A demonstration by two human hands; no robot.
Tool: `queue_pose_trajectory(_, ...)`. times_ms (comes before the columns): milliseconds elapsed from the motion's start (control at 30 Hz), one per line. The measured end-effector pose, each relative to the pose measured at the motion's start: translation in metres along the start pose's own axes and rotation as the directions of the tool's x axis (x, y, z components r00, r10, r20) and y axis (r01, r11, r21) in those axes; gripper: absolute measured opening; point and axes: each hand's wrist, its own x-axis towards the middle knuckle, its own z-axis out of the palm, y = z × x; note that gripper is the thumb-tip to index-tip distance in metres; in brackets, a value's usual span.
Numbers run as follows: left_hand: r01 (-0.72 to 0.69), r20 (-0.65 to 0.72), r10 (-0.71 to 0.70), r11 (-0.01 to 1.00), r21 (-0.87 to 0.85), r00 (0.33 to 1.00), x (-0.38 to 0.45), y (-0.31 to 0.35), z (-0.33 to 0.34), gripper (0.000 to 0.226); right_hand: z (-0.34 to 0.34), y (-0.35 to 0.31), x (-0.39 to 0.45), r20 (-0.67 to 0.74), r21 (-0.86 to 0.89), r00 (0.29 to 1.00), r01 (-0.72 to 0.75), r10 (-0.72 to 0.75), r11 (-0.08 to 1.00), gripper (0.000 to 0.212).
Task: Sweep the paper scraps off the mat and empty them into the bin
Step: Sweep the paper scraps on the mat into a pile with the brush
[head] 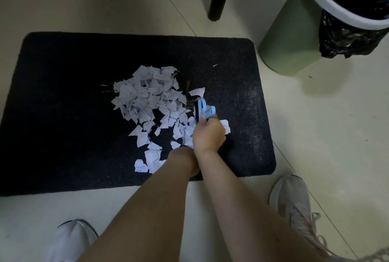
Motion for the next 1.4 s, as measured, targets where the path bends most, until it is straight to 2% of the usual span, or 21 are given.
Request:
queue_pose_trajectory(67,-0.005,0.032,0.004,1.0,0.029,0.999,0.003,0.001,-0.001,0.042,-0.01,0.003,0.008,-0.066,0.014,0.998,-0.009,0.01,1.0,0.033)
queue_pose_trajectory(167,0.001,0.078,-0.006,0.998,0.055,0.997,0.005,0.0,0.001,0.039,-0.036,0.014,0.024,-0.268,-0.01,0.96,-0.081,0.076,0.997,0.034)
queue_pose_trajectory(233,-0.009,0.068,0.005,0.998,0.055,0.998,0.007,-0.001,0.003,0.037,-0.047,0.024,0.031,-0.315,-0.028,0.939,-0.157,0.14,0.987,0.033)
queue_pose_trajectory(333,0.001,0.086,-0.007,0.998,0.06,0.996,0.01,-0.001,0.002,0.038,-0.036,0.028,0.028,-0.247,-0.013,0.952,-0.19,0.181,0.982,0.032)
queue_pose_trajectory(433,0.019,0.107,-0.022,0.999,0.034,0.994,0.013,0.0,0.002,0.044,-0.013,0.018,0.02,-0.136,0.027,0.984,-0.114,0.116,0.993,0.031)
queue_pose_trajectory(567,0.02,0.115,-0.023,0.999,0.028,0.993,0.013,-0.002,0.0,0.042,-0.006,0.006,0.014,-0.016,0.266,1.0,0.01,-0.006,0.964,0.028)
queue_pose_trajectory(633,0.017,0.13,-0.022,0.999,0.041,0.991,0.013,-0.002,-0.001,0.042,-0.015,0.008,0.02,-0.064,0.364,0.998,0.019,0.004,0.931,0.028)
queue_pose_trajectory(700,0.011,0.119,-0.015,0.999,0.039,0.993,0.012,-0.002,-0.001,0.04,-0.024,0.015,0.029,-0.153,0.377,0.987,0.021,0.04,0.926,0.029)
queue_pose_trajectory(800,0.002,0.088,-0.006,0.999,0.044,0.996,0.011,-0.003,-0.001,0.036,-0.03,0.023,0.036,-0.237,0.235,0.968,-0.031,0.088,0.971,0.029)
queue_pose_trajectory(933,0.013,0.059,-0.013,1.0,0.003,0.998,0.008,-0.004,0.0,0.037,-0.007,0.005,0.023,-0.137,-0.012,0.986,-0.095,0.093,0.995,0.031)
queue_pose_trajectory(1033,0.005,0.017,-0.003,0.997,-0.073,1.0,0.01,-0.009,0.006,0.041,0.01,-0.014,0.012,-0.036,0.064,0.994,-0.096,0.099,0.993,0.03)
queue_pose_trajectory(1167,-0.02,0.043,0.022,0.998,-0.054,0.999,0.014,-0.01,0.007,0.044,0.008,-0.016,0.011,0.024,0.262,0.998,-0.058,0.053,0.963,0.025)
queue_pose_trajectory(1267,-0.016,0.066,0.015,1.0,0.004,0.998,0.012,-0.007,0.004,0.04,-0.006,-0.006,0.021,-0.056,0.405,0.997,-0.021,0.047,0.914,0.028)
queue_pose_trajectory(1400,-0.01,0.067,0.008,0.999,0.034,0.998,0.01,-0.007,0.006,0.041,-0.011,0.005,0.025,-0.184,0.256,0.979,-0.041,0.09,0.966,0.029)
